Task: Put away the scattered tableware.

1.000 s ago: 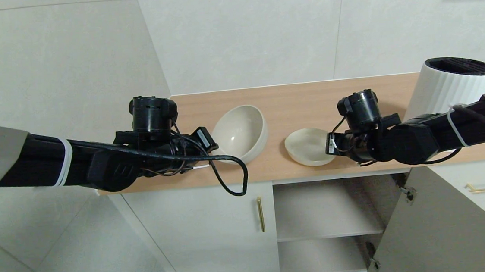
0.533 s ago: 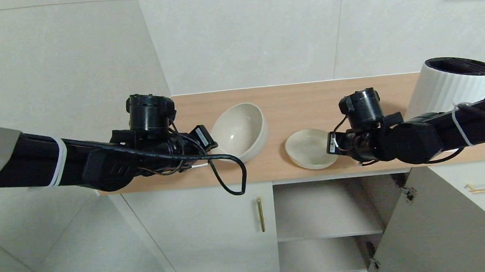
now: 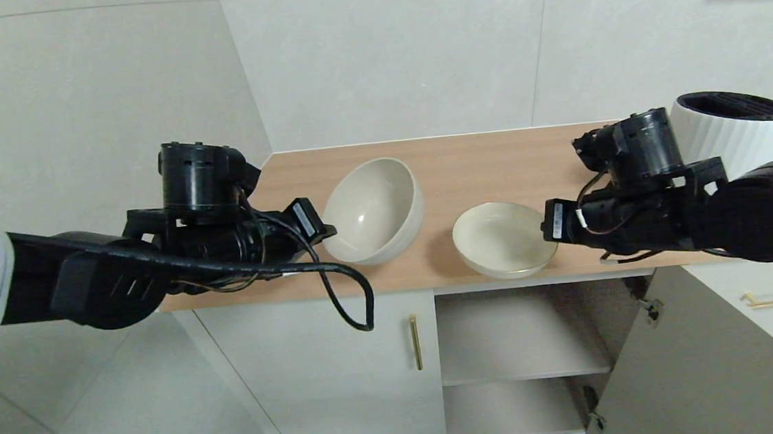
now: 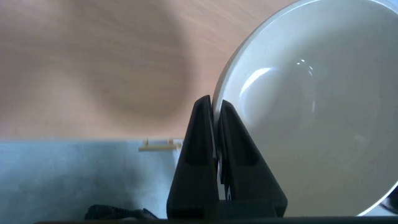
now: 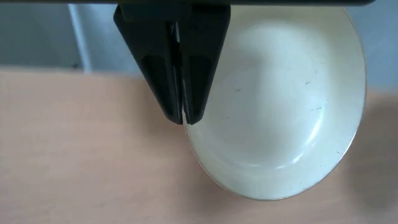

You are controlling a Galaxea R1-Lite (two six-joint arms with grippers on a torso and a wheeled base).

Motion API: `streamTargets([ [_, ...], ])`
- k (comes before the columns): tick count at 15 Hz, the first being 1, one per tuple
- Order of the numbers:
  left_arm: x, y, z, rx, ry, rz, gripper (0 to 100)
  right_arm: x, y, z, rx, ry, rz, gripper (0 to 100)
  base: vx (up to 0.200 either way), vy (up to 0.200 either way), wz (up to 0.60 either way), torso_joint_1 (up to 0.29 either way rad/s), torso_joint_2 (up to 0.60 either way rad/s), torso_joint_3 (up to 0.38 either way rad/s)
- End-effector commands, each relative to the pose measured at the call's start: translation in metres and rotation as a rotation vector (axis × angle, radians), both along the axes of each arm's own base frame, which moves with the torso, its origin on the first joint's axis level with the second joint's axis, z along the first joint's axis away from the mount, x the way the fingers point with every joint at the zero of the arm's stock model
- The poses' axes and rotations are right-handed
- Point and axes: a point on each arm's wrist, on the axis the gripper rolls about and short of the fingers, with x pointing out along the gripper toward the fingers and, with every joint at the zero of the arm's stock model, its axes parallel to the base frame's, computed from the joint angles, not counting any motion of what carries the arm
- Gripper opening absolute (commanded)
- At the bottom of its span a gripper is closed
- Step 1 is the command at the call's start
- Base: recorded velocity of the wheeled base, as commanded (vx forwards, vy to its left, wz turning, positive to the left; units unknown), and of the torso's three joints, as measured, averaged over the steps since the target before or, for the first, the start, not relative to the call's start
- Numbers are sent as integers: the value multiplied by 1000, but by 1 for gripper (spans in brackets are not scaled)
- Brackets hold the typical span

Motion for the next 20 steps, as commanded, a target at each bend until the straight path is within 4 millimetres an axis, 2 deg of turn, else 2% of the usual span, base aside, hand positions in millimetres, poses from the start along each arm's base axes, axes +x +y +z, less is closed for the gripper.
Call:
streamTargets([
  [1, -26, 8, 15, 22, -49, -33, 0, -37, -15, 25, 45, -26, 65, 0, 0, 0, 0, 0, 0, 0],
  [3, -43, 13, 24, 21, -79, -100, 0, -52, -21, 29, 70, -6, 135, 0, 0, 0, 0, 0, 0, 0],
  [5, -55, 15, 33, -12, -91, -166, 0, -57, -23, 28, 56, -11, 177, 0, 0, 0, 0, 0, 0, 0],
  [10, -56, 13, 26, 26, -65, -201, 0, -59, -22, 13, -19, 16, 218, 0, 0, 0, 0, 0, 0, 0],
  [13, -56, 8, 17, 70, -32, -235, 0, -57, -20, 8, -35, 29, 225, 0, -200, 0, 0, 6, 1, 1],
  [20, -52, 6, 12, 78, -17, -236, 0, -50, -17, -2, -49, 58, 222, 0, 0, 0, 0, 0, 0, 0],
])
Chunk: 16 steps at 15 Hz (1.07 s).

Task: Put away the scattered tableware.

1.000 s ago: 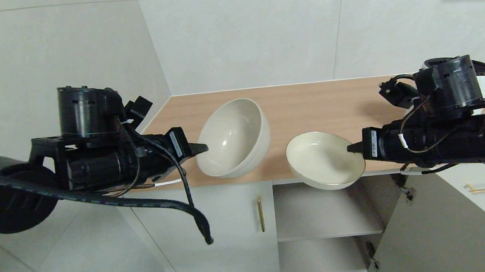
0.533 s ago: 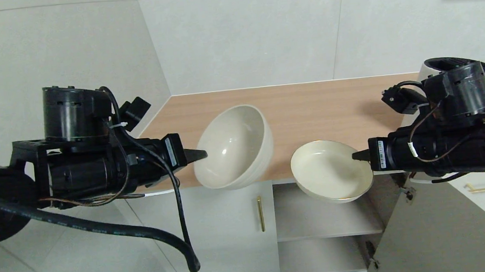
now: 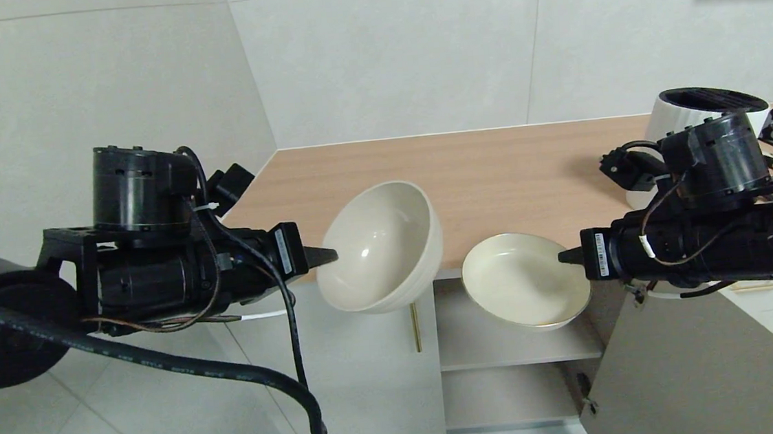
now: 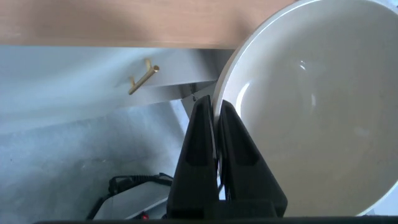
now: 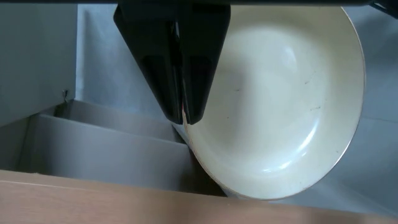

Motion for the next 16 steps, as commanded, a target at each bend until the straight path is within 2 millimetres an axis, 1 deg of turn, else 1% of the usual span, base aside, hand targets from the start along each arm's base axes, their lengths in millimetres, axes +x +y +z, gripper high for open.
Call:
streamTargets([
  [1, 3, -1, -4, 4, 11, 1, 0, 4, 2, -6, -8, 16, 0, 0, 0, 0, 0, 0, 0, 0],
  [9, 6, -2, -9, 11, 28, 1, 0, 8, 4, -12, -19, 32, -4, 0, 0, 0, 0, -6, 12, 8],
  [11, 7, -3, -11, 13, 33, 1, 0, 8, 4, -11, -18, 30, -4, 0, 0, 0, 0, -144, 329, 190],
  [16, 7, -3, -11, 15, 34, 0, 0, 9, 4, -14, -21, 37, -4, 0, 0, 0, 0, -198, 468, 268],
])
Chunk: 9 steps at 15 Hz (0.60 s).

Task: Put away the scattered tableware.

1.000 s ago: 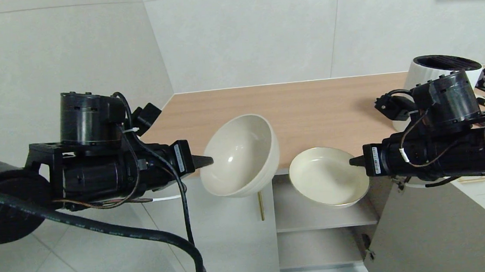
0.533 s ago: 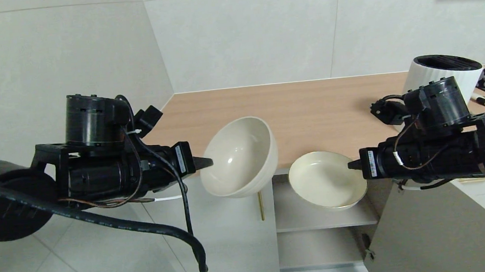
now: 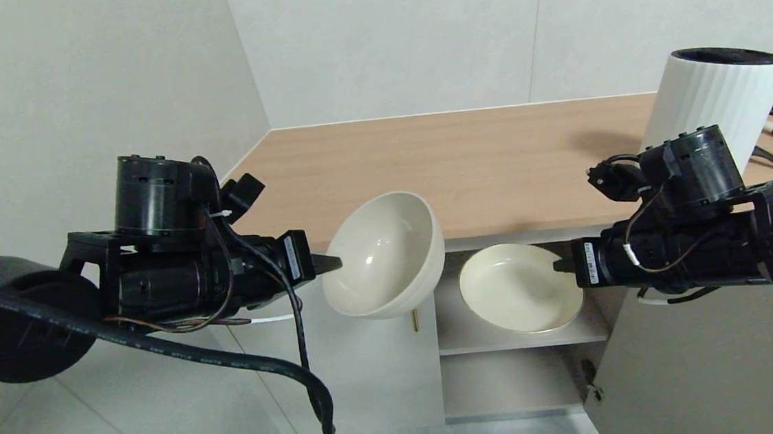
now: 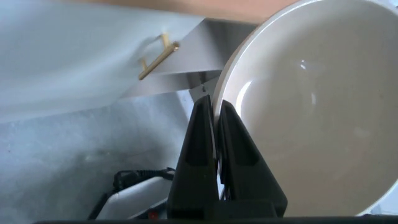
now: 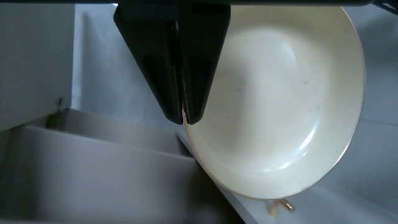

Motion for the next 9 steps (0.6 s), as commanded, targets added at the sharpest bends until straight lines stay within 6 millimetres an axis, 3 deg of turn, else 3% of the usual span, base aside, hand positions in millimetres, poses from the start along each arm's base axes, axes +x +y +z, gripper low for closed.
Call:
streamTargets([
  [1, 1, 0, -2, 6, 2, -1, 0, 1, 1, -1, -1, 2, 0, 0, 0, 0, 0, -203, 481, 281],
  [9, 2, -1, -4, 13, 4, 0, 0, 7, 3, -10, -13, 27, 0, 0, 0, 0, 0, -173, 465, 289],
])
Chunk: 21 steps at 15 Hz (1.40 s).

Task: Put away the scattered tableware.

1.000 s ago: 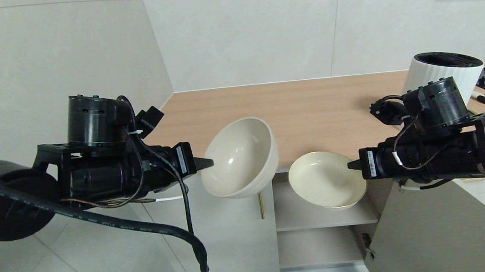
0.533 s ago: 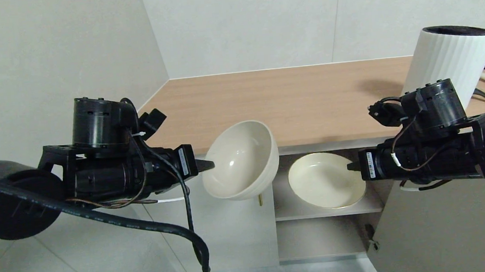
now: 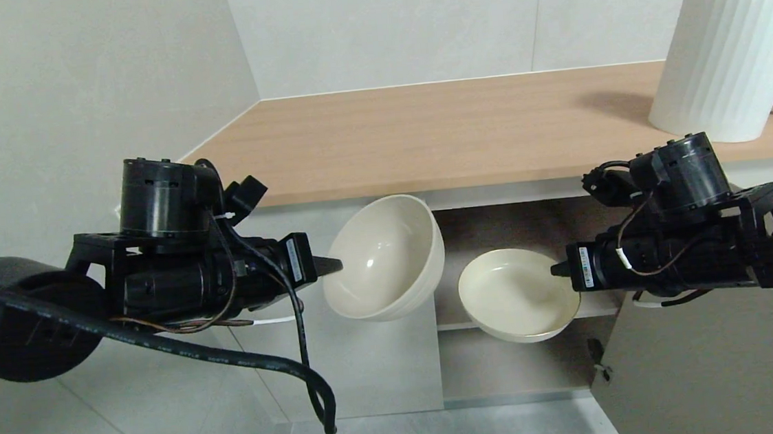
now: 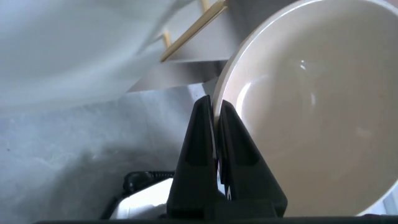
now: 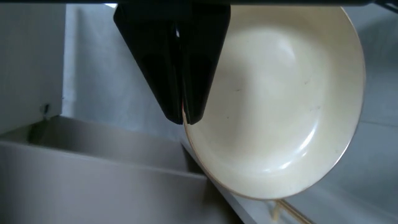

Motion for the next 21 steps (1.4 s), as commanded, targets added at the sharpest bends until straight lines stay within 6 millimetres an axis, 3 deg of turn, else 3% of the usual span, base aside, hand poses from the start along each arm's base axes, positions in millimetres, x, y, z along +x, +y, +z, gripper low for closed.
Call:
streamTargets([
  [1, 1, 0, 0, 0, 0, 0, 0, 2, 1, -3, -4, 8, 1, 0, 0, 0, 0, -144, 466, 310],
  [5, 1, 0, -1, 1, 3, 0, 0, 3, 2, -5, -7, 14, 1, 0, 0, 0, 0, -116, 420, 296],
  [11, 1, 0, -1, 1, 3, 0, 0, 9, 5, -14, -16, 33, 1, 0, 0, 0, 0, -16, 59, 36],
  [16, 1, -1, -1, 1, 4, -1, 0, 43, 19, -62, -67, 21, -70, 0, 0, 0, 0, 0, 0, 0],
  [20, 2, -2, -3, 4, 10, -3, 0, 86, 33, -111, -148, 37, -217, 0, 0, 0, 0, 0, 0, 0],
  [21, 2, -2, -3, 4, 10, -3, 0, 86, 33, -111, -148, 37, -217, 0, 0, 0, 0, 0, 0, 0],
])
